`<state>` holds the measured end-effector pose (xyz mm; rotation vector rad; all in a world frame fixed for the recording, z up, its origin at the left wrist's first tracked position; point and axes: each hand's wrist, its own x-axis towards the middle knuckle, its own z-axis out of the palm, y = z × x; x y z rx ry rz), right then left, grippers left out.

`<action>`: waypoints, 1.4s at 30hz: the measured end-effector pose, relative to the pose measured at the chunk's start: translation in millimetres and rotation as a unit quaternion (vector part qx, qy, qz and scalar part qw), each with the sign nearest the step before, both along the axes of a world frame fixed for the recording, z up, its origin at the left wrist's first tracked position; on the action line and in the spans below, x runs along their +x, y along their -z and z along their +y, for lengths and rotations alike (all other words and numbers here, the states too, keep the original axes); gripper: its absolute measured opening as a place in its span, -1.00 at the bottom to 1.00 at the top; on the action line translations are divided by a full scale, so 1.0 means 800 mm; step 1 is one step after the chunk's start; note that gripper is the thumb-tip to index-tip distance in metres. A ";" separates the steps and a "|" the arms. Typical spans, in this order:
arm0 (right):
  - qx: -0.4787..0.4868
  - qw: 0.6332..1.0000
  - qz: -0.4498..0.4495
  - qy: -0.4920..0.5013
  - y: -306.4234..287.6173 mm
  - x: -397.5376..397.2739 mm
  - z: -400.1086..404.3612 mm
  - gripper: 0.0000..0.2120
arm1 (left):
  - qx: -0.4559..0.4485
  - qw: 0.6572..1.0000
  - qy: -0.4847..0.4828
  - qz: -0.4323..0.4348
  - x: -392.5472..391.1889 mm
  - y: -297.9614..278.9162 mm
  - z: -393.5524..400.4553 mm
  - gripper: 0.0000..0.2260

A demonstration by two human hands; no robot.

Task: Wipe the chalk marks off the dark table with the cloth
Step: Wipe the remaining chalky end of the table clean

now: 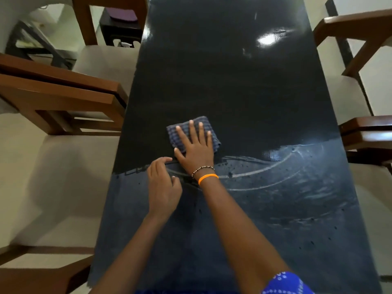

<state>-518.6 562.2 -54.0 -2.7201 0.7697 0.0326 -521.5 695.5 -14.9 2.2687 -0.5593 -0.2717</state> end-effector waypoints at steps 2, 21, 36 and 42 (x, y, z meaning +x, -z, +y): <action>-0.004 0.999 -0.013 -0.032 0.000 -0.026 -0.025 -0.36 | 0.005 1.000 0.016 0.002 -0.018 -0.002 -0.018 -0.60; -0.023 0.925 -0.005 0.380 0.000 -0.255 -0.253 -0.37 | 0.219 0.956 0.191 -0.028 -0.145 0.022 -0.144 -0.24; -0.030 0.997 -0.044 0.061 0.001 -0.244 -0.199 -0.40 | 0.199 0.960 0.184 -0.063 -0.175 0.002 -0.132 -0.30; -0.008 0.960 0.019 0.280 -0.006 -0.298 -0.326 -0.37 | 0.209 0.941 0.256 -0.069 -0.200 -0.001 -0.152 -0.31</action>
